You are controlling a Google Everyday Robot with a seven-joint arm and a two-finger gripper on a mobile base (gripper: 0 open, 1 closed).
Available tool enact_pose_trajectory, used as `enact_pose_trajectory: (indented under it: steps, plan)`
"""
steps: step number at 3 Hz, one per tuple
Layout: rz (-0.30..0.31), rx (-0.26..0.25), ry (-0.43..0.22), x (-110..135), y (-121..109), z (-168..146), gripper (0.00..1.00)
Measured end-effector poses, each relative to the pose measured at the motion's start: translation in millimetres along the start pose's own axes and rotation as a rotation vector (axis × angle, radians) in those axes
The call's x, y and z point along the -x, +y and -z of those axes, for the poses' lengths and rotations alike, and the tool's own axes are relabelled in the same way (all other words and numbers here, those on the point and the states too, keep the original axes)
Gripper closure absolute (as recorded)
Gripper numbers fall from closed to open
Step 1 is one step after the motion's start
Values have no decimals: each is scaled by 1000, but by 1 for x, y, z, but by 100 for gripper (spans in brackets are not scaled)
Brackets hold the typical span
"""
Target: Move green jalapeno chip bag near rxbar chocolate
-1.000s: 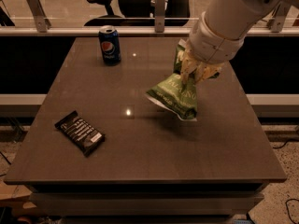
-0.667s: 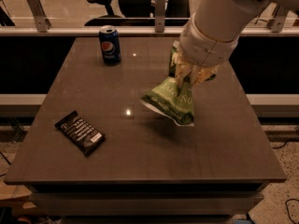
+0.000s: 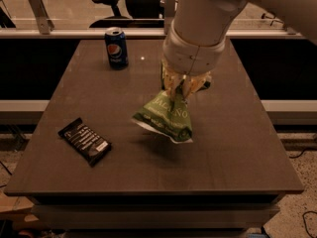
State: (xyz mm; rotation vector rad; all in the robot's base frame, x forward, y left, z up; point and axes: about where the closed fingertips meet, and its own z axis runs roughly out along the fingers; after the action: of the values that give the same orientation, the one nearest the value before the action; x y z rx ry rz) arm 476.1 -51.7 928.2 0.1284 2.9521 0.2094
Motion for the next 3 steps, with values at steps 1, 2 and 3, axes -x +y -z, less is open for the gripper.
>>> enact_pose_trajectory:
  steps: [1,2,3]
  plan:
    - [20,-15,34,-15,16,-6,100]
    - [30,-17,67,-28,28,-17,100]
    - [44,-8,103,-40,37,-30,100]
